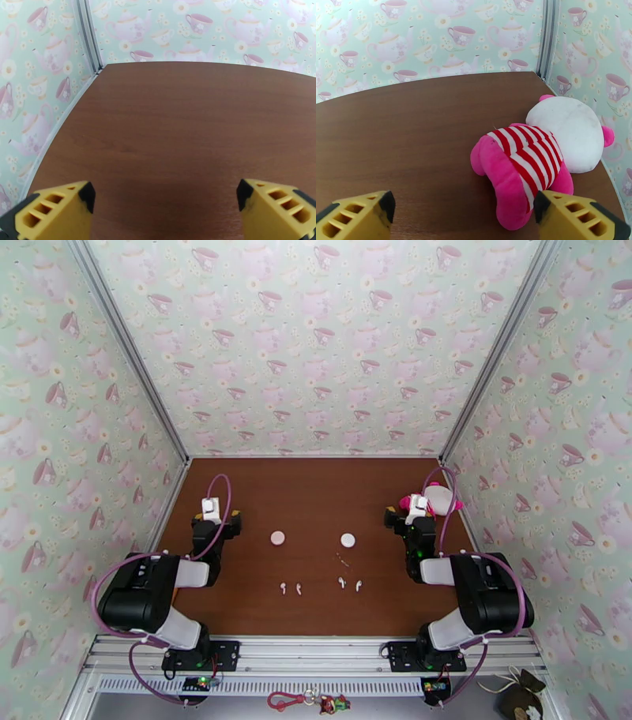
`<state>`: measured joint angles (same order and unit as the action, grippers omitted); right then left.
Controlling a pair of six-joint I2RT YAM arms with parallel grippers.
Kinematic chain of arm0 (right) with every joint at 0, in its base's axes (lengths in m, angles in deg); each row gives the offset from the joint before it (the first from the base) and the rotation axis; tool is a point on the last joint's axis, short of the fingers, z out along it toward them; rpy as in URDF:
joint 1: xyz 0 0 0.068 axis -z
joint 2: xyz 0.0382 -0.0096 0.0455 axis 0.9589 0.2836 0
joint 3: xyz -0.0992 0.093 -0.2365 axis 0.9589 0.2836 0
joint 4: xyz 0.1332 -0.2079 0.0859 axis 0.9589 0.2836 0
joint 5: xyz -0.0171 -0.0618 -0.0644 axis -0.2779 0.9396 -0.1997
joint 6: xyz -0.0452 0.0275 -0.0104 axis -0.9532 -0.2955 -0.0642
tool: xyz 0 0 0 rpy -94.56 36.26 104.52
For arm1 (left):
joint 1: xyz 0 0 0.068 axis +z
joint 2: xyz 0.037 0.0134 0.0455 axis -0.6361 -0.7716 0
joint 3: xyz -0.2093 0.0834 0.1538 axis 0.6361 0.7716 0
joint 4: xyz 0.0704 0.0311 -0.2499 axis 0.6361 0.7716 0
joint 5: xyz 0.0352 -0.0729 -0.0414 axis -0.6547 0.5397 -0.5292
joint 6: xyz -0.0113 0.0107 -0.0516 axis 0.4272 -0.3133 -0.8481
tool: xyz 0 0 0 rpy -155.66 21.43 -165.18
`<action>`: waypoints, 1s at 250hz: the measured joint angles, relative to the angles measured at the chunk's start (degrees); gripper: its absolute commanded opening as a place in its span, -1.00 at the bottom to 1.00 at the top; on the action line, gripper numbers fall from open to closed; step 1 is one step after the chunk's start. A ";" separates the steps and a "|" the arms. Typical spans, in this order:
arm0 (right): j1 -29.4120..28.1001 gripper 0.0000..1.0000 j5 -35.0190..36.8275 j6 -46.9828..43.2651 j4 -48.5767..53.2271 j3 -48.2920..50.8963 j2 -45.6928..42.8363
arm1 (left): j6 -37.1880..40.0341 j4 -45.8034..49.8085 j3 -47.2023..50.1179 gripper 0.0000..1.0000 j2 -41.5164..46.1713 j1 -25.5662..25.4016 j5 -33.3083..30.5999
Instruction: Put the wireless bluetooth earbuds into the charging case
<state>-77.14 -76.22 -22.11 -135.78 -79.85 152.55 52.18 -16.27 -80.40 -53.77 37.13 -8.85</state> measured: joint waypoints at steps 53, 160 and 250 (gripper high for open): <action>0.00 0.97 0.00 0.02 0.00 0.00 0.00 | 0.24 0.33 0.00 1.00 0.00 0.04 2.51; 0.00 0.98 0.00 0.00 0.00 0.00 0.00 | 0.24 0.37 0.00 1.00 0.00 0.04 2.97; 0.00 0.97 0.00 0.00 0.00 0.00 0.00 | 0.24 0.57 0.00 1.00 0.00 0.04 2.97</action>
<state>-77.14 -76.22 -22.11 -135.78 -79.85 152.55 52.42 -15.70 -80.40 -53.77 37.17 -5.88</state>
